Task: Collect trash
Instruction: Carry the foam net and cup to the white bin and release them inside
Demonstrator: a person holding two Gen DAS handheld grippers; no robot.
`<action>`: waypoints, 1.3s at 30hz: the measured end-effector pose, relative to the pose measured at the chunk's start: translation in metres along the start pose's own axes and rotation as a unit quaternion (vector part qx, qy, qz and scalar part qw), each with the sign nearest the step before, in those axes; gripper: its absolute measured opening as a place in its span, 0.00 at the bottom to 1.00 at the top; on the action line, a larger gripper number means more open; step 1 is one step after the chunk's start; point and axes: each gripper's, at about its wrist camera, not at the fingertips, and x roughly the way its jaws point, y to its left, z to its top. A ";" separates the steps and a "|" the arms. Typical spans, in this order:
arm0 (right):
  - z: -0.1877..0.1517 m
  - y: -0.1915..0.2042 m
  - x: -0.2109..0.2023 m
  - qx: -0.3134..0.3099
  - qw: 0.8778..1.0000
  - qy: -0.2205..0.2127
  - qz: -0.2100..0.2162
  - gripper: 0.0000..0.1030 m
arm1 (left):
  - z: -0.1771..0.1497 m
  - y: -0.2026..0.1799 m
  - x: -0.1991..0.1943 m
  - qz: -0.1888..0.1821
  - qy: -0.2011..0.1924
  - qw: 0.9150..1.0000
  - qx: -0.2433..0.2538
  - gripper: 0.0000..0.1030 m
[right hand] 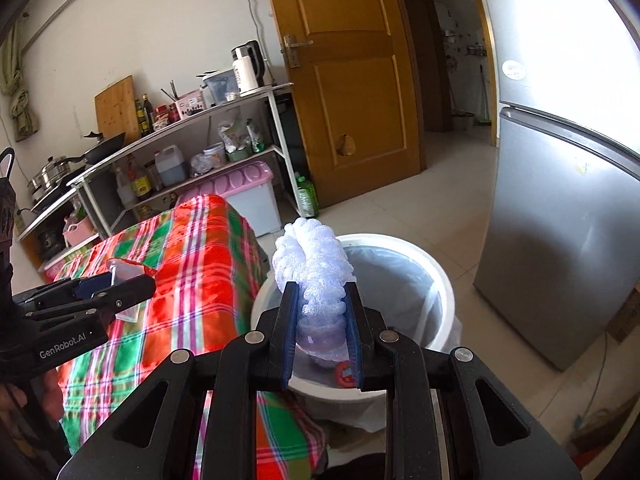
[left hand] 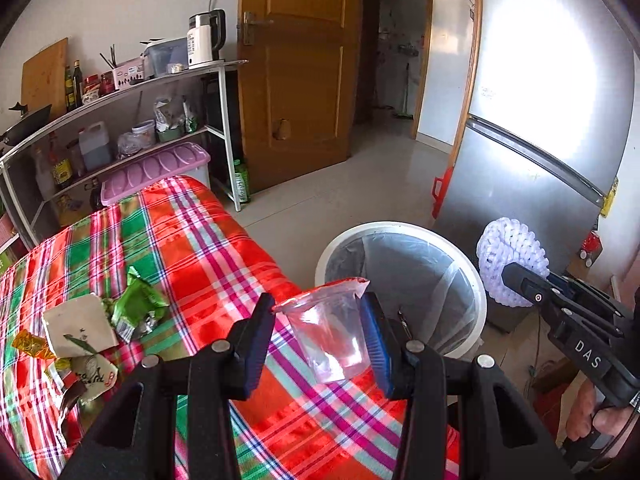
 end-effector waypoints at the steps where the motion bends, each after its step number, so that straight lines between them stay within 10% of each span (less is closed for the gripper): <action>1: 0.000 -0.005 0.001 0.003 1.000 0.002 -0.003 0.22 | 0.002 -0.004 0.004 -0.004 0.002 1.000 0.001 0.44; 21: -0.003 -0.056 0.061 0.006 0.996 0.077 -0.037 0.25 | 0.012 -0.044 0.070 -0.016 0.052 0.998 0.021 0.45; 25: -0.006 -0.059 0.071 0.004 0.994 0.096 -0.044 0.28 | 0.011 -0.043 0.076 -0.015 0.056 0.998 0.018 0.60; 39: -0.008 -0.062 0.073 0.013 0.994 0.095 -0.051 0.44 | 0.008 -0.038 0.072 -0.013 0.054 0.998 0.013 0.67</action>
